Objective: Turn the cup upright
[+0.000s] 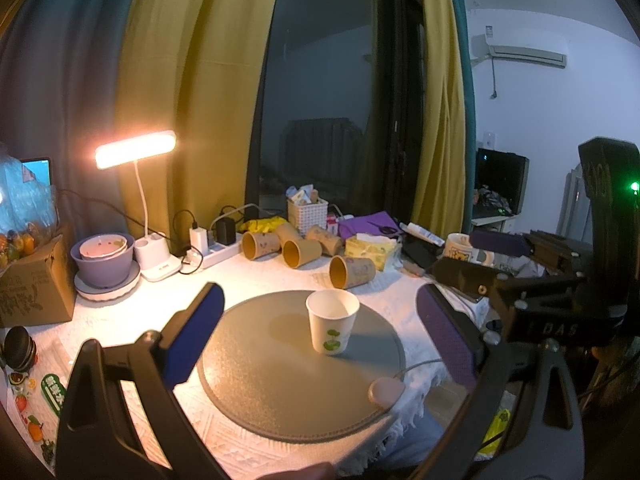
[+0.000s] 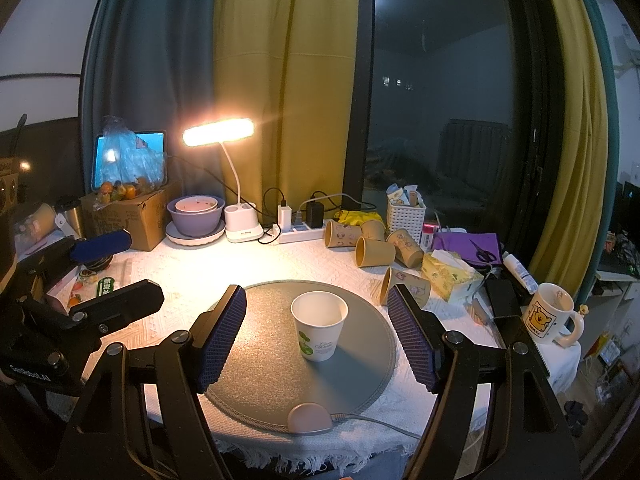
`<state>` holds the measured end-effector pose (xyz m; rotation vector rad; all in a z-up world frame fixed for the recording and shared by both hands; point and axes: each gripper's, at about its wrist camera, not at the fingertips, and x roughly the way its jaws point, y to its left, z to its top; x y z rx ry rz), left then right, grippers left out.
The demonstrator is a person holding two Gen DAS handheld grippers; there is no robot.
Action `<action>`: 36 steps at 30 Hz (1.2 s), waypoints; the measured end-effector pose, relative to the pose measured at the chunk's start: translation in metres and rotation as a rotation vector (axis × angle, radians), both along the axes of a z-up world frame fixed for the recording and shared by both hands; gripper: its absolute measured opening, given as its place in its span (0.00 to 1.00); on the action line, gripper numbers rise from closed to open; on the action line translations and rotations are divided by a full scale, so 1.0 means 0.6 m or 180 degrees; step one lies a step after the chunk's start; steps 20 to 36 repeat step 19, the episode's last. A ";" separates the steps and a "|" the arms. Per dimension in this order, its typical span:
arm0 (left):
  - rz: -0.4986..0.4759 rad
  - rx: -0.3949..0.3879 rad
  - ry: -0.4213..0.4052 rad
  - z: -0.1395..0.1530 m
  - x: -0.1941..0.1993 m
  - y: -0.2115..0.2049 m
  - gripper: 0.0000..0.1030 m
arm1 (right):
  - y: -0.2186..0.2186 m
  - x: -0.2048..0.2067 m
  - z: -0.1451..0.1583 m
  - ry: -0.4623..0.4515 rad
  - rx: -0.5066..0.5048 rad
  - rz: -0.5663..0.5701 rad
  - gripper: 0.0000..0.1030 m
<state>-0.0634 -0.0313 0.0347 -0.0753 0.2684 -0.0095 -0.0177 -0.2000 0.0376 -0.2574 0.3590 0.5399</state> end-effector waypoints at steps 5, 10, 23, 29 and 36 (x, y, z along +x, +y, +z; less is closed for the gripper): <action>0.0000 -0.0002 0.0001 0.001 0.002 0.003 0.95 | 0.000 0.000 0.000 0.0001 -0.0003 -0.0003 0.74; -0.0004 -0.0003 0.0003 0.001 0.002 0.003 0.95 | 0.000 0.000 0.000 0.0002 -0.0003 -0.0001 0.74; -0.0086 -0.0010 -0.0049 -0.004 -0.005 -0.001 0.95 | 0.000 0.000 0.000 0.0008 0.0004 -0.0001 0.74; -0.0086 -0.0010 -0.0049 -0.004 -0.005 -0.001 0.95 | 0.000 0.000 0.000 0.0008 0.0004 -0.0001 0.74; -0.0086 -0.0010 -0.0049 -0.004 -0.005 -0.001 0.95 | 0.000 0.000 0.000 0.0008 0.0004 -0.0001 0.74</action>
